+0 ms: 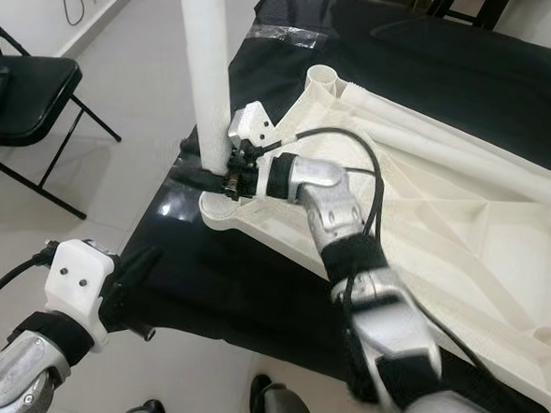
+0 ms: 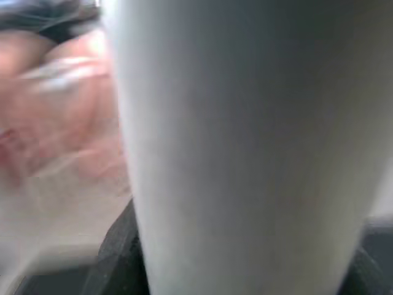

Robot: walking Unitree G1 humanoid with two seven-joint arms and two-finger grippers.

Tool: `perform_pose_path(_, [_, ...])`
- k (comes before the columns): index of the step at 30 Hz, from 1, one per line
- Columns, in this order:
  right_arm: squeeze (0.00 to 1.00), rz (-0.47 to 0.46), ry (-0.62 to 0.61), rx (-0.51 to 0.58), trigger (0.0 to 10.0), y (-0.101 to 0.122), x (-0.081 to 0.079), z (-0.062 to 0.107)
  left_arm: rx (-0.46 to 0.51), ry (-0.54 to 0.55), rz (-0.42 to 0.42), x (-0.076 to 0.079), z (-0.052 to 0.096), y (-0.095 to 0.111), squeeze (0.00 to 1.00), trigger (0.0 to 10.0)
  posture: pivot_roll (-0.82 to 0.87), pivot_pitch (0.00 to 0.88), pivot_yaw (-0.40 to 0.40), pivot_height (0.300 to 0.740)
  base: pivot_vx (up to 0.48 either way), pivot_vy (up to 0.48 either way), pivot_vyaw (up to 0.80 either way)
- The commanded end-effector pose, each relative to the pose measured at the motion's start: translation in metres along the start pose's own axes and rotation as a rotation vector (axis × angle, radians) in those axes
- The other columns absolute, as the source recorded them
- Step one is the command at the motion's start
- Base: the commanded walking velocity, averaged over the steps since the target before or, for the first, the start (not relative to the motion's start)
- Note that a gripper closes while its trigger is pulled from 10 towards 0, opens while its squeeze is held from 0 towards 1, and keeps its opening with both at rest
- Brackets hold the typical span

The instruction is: Building children table

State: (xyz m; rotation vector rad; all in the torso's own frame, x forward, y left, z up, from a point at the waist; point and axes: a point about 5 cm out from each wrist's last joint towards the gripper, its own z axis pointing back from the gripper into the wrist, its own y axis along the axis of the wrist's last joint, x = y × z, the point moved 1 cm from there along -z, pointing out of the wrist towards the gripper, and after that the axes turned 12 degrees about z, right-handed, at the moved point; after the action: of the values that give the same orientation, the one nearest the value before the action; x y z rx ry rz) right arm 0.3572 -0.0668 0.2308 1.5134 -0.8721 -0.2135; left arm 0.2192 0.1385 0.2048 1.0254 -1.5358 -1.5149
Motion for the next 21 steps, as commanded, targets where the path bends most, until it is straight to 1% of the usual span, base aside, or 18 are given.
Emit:
perform_pose_path(1, [0.00, -0.110, -0.181, -0.354, 0.0, -0.062, -0.022, 0.030, -0.021, -0.004, 0.004, -0.001, 0.004, -0.003, 0.00, 10.0, 0.13, 0.335, -0.126, 0.740, 0.000, 0.000, 0.00])
perform_pose_path(2, [0.00, -0.140, -0.281, -0.411, 0.0, -0.069, -0.042, 0.042, -0.028, -0.015, 0.008, 0.000, 0.004, -0.004, 0.00, 10.0, 0.11, 0.321, -0.114, 0.740, 0.000, 0.000, 0.00])
perform_pose_path(3, [0.00, -0.119, -0.321, -0.413, 0.0, -0.066, -0.047, 0.042, -0.032, -0.029, 0.018, 0.003, 0.002, -0.006, 0.00, 10.0, 0.11, 0.305, -0.103, 0.740, 0.000, 0.000, 0.00])
perform_pose_path(4, [0.00, -0.119, -0.321, -0.413, 0.0, -0.066, -0.047, 0.042, -0.032, -0.029, 0.018, 0.003, 0.002, -0.006, 0.00, 10.0, 0.11, 0.305, -0.103, 0.740, 0.000, 0.000, 0.00])
perform_pose_path(5, [0.00, -0.081, -0.298, -0.354, 0.0, -0.057, -0.038, 0.019, -0.029, -0.049, 0.024, 0.007, -0.003, -0.007, 0.00, 10.0, 0.11, 0.298, -0.109, 0.740, 0.000, 0.000, 0.00])
perform_pose_path(6, [0.00, -0.081, -0.298, -0.354, 0.0, -0.057, -0.038, 0.019, -0.029, -0.049, 0.024, 0.007, -0.003, -0.007, 0.00, 10.0, 0.11, 0.298, -0.109, 0.740, 0.000, 0.000, 0.00])
perform_pose_path(7, [0.00, -0.072, -0.299, -0.335, 0.0, -0.053, -0.032, 0.010, -0.023, -0.053, 0.026, 0.007, -0.004, -0.006, 0.00, 10.0, 0.12, 0.292, -0.113, 0.740, 0.000, 0.000, 0.00])
perform_pose_path(9, [0.00, -0.069, -0.296, -0.322, 0.0, -0.051, -0.028, 0.003, -0.020, -0.052, 0.024, 0.007, -0.005, -0.005, 0.00, 10.0, 0.12, 0.291, -0.116, 0.740, 0.000, 0.000, 0.00])
perform_pose_path(11, [0.00, -0.069, -0.296, -0.322, 0.0, -0.051, -0.028, 0.003, -0.020, -0.052, 0.024, 0.007, -0.005, -0.005, 0.00, 10.0, 0.12, 0.291, -0.116, 0.740, 0.000, 0.000, 0.00])
perform_pose_path(12, [0.00, -0.066, -0.296, -0.306, 0.0, -0.048, -0.024, -0.003, -0.016, -0.045, 0.017, 0.005, -0.005, -0.004, 0.00, 10.0, 0.13, 0.286, -0.124, 0.740, 0.000, 0.000, 0.00])
perform_pose_path(13, [0.00, -0.060, -0.302, -0.279, 10.0, -0.043, -0.021, -0.007, -0.009, -0.024, 0.006, 0.000, -0.004, -0.002, 0.00, 10.0, 0.14, 0.275, -0.125, 0.740, 0.000, 0.000, 0.00])
perform_pose_path(14, [0.00, -0.060, -0.302, -0.279, 10.0, -0.043, -0.021, -0.007, -0.009, -0.024, 0.006, 0.000, -0.004, -0.002, 0.00, 10.0, 0.14, 0.275, -0.125, 0.740, 0.000, 0.000, 0.00])
perform_pose_path(15, [1.00, -0.067, -0.283, -0.229, 10.0, -0.036, -0.019, -0.011, -0.004, -0.010, -0.003, -0.003, -0.004, -0.001, 0.00, 10.0, 0.14, 0.274, -0.124, 0.740, 0.000, 0.000, 0.00])
perform_pose_path(16, [1.00, -0.067, -0.283, -0.229, 10.0, -0.036, -0.019, -0.011, -0.004, -0.010, -0.003, -0.003, -0.004, -0.001, 0.00, 10.0, 0.14, 0.274, -0.124, 0.740, 0.000, 0.000, 0.00])
perform_pose_path(17, [1.00, -0.075, -0.273, -0.166, 10.0, -0.020, -0.023, -0.010, -0.001, -0.004, -0.009, -0.004, -0.004, 0.000, 0.00, 10.0, 0.14, 0.272, -0.122, 0.740, 0.000, 0.000, 0.00])
perform_pose_path(18, [1.00, -0.075, -0.273, -0.166, 10.0, -0.020, -0.023, -0.010, -0.001, -0.004, -0.009, -0.004, -0.004, 0.000, 0.00, 10.0, 0.14, 0.272, -0.122, 0.740, 0.000, 0.000, 0.00])
perform_pose_path(20, [1.00, -0.087, -0.193, -0.074, 10.0, -0.004, -0.025, -0.007, -0.004, -0.016, -0.007, -0.001, -0.006, -0.002, 0.00, 10.0, 0.13, 0.271, -0.120, 0.740, 0.000, 0.000, 0.00])
perform_pose_path(21, [1.00, -0.087, -0.193, -0.074, 10.0, -0.004, -0.025, -0.007, -0.004, -0.016, -0.007, -0.001, -0.006, -0.002, 0.00, 10.0, 0.13, 0.271, -0.120, 0.740, 0.000, 0.000, 0.00])
